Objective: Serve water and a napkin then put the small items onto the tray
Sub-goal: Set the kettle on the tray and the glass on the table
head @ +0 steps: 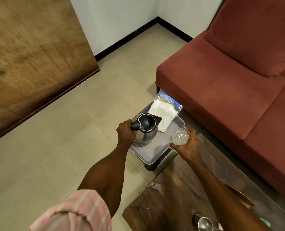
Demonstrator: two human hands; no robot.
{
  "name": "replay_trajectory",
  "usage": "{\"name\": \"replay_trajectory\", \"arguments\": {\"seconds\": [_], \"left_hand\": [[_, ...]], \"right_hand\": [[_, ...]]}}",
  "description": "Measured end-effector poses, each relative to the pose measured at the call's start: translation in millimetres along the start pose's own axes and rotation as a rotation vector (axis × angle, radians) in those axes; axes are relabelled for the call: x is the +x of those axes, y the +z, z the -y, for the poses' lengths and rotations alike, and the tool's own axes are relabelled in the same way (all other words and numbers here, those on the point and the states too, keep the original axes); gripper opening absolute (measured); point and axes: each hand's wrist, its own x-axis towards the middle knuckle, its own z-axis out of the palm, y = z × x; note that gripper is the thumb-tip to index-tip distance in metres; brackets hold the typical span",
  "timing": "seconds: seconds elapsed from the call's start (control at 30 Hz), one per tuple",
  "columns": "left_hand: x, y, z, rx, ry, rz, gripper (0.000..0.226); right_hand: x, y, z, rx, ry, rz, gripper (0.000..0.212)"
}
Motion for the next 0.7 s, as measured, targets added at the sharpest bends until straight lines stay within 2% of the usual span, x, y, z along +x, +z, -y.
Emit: {"name": "replay_trajectory", "arguments": {"seconds": [0.33, 0.57, 0.7], "left_hand": [[11.2, 11.2, 15.7, -0.082, 0.003, 0.019, 0.013], [8.0, 7.8, 21.6, -0.013, 0.022, 0.025, 0.012], [4.8, 0.6, 17.5, 0.100, 0.005, 0.061, 0.026]], "right_hand": [[8.1, 5.2, 4.5, -0.003, -0.008, -0.013, 0.093], [5.9, 16.4, 15.0, 0.009, -0.014, 0.025, 0.094], [3.9, 25.3, 22.4, 0.006, -0.038, 0.045, 0.091]]}}
